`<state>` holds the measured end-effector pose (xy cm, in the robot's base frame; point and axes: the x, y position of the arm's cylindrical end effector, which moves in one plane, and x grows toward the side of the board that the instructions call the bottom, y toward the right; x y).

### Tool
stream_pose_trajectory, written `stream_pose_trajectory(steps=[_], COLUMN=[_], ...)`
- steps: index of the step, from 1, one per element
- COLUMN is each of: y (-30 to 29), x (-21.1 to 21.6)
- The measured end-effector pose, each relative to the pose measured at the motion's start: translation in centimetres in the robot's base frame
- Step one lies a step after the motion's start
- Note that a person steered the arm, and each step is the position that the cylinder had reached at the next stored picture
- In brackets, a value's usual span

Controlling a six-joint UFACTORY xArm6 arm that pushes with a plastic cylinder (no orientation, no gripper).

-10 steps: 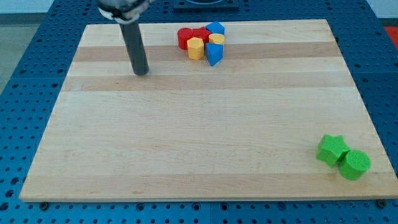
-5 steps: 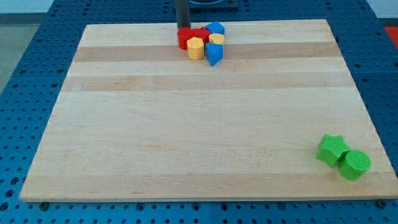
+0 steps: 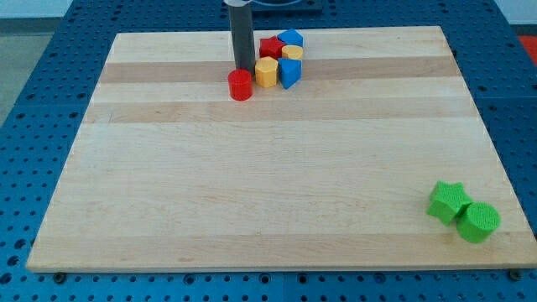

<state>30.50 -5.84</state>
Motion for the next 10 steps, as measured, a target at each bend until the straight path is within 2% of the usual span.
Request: stream_pose_trajectory(steps=[3, 6, 8, 10], y=[-4.7, -3.8, 2.9, 11.0], x=[3.3, 10.3, 12.3, 12.3])
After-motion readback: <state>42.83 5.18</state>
